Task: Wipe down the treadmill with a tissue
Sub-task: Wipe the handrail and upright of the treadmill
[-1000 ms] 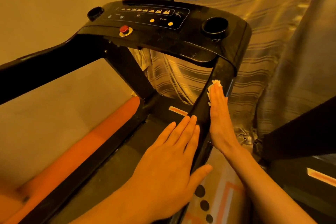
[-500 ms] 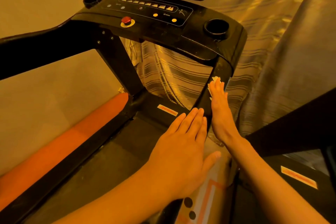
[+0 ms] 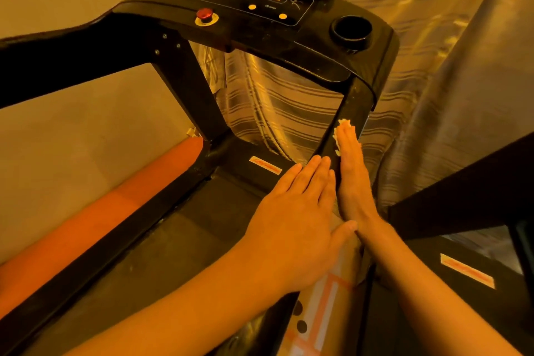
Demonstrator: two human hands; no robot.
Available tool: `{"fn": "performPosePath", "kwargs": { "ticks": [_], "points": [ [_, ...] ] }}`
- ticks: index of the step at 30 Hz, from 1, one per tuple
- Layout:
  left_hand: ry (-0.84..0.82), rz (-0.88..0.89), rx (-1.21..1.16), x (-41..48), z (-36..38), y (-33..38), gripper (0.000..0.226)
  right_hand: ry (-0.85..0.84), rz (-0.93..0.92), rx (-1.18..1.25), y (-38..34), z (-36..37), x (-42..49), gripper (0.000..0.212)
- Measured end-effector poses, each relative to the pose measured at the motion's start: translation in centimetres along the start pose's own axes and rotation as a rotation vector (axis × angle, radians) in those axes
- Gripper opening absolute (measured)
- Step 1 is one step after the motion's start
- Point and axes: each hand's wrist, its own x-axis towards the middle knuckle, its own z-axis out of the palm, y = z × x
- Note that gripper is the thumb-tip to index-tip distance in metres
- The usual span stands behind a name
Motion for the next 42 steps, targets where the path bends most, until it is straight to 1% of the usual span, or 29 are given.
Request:
{"fn": "performPosePath", "kwargs": {
  "ticks": [2, 4, 5, 6, 7, 8, 9, 10, 12, 14, 15, 16, 18, 22, 24, 25, 27, 29, 30, 32, 35, 37, 39, 40, 42],
  "points": [
    [-0.004, 0.013, 0.015, -0.2, -0.1, 0.2, 0.077, -0.006, -0.022, 0.010, -0.7, 0.6, -3.2, 0.059],
    [0.014, 0.007, 0.026, 0.0, 0.2, 0.2, 0.077, -0.063, -0.095, 0.022, -0.5, 0.4, -4.2, 0.062],
    [0.022, 0.004, 0.023, 0.0, 0.3, 0.2, 0.079, -0.075, -0.103, 0.025, -0.1, -0.2, -3.1, 0.058],
    [0.028, 0.007, 0.014, -0.1, 0.4, 0.1, 0.084, -0.082, -0.060, 0.040, 0.5, -0.8, -1.3, 0.053],
    [0.031, 0.010, 0.004, -0.1, 0.4, 0.0, 0.091, -0.078, 0.015, 0.058, 1.0, -1.5, 0.9, 0.058],
    [0.032, 0.013, -0.002, 0.0, 0.4, 0.0, 0.096, -0.055, 0.072, 0.058, 1.5, -2.0, 3.0, 0.071],
    [0.033, 0.021, -0.007, 0.0, 0.6, -0.1, 0.097, -0.051, 0.094, 0.057, 1.5, -2.4, 4.1, 0.080],
    [0.035, 0.026, -0.011, 0.0, 0.6, -0.1, 0.096, -0.053, 0.079, 0.059, 1.4, -2.2, 4.3, 0.081],
    [0.033, 0.019, -0.003, 0.0, 0.4, 0.0, 0.091, -0.045, 0.037, 0.081, 0.4, -1.3, 2.2, 0.069],
    [-0.001, 0.008, 0.007, 0.1, 0.0, 0.1, 0.078, -0.051, 0.049, 0.181, -0.7, -0.5, -1.4, 0.058],
    [-0.024, 0.006, 0.003, 0.1, -0.2, 0.2, 0.075, -0.061, 0.015, 0.198, -0.9, -0.3, -3.0, 0.056],
    [-0.038, 0.006, -0.004, 0.1, -0.4, 0.2, 0.075, -0.071, -0.039, 0.157, -0.6, -0.3, -3.7, 0.055],
    [-0.041, 0.008, -0.010, 0.1, -0.2, 0.2, 0.075, -0.102, -0.081, 0.050, 0.7, -1.2, -2.4, 0.055],
    [0.023, 0.010, 0.004, 0.0, 0.5, -0.2, 0.084, -0.086, 0.007, -0.011, 2.1, -1.9, 2.6, 0.058],
    [0.025, 0.013, -0.006, -0.1, 0.7, -0.2, 0.087, -0.026, 0.011, 0.016, 0.9, -1.2, 2.4, 0.064],
    [0.025, 0.008, 0.000, -0.1, 0.6, -0.2, 0.088, -0.001, 0.023, 0.065, 0.1, -0.7, 1.5, 0.063],
    [0.009, 0.007, 0.013, 0.0, 0.1, -0.1, 0.080, 0.002, 0.017, 0.146, -0.7, 0.3, -1.3, 0.052],
    [-0.024, 0.006, -0.009, 0.0, -0.3, 0.0, 0.074, -0.023, -0.032, 0.101, 0.1, 0.2, -2.6, 0.058],
    [-0.028, 0.006, -0.016, 0.0, -0.4, 0.0, 0.074, -0.039, -0.046, 0.051, 0.9, -0.3, -1.9, 0.060],
    [-0.021, 0.007, -0.025, 0.0, -0.4, -0.1, 0.073, -0.060, -0.011, -0.014, 2.4, -1.2, 1.2, 0.054],
    [-0.015, 0.007, -0.029, 0.0, -0.2, -0.2, 0.071, -0.033, 0.024, -0.055, 2.6, -1.5, 4.0, 0.057],
    [-0.011, 0.019, -0.022, 0.1, -0.2, -0.2, 0.070, -0.024, -0.007, -0.011, 1.0, -1.0, 1.9, 0.056],
    [-0.004, 0.031, -0.015, 0.3, -0.1, -0.3, 0.072, -0.075, -0.024, 0.036, -0.4, -0.7, -1.9, 0.054],
    [-0.002, 0.036, -0.017, 0.3, -0.1, -0.3, 0.074, -0.105, -0.056, 0.026, -0.5, -1.0, -3.1, 0.057],
    [-0.005, 0.038, -0.028, 0.3, 0.0, -0.4, 0.077, -0.155, -0.106, -0.051, 0.4, -1.9, -1.9, 0.058]
  ]
}}
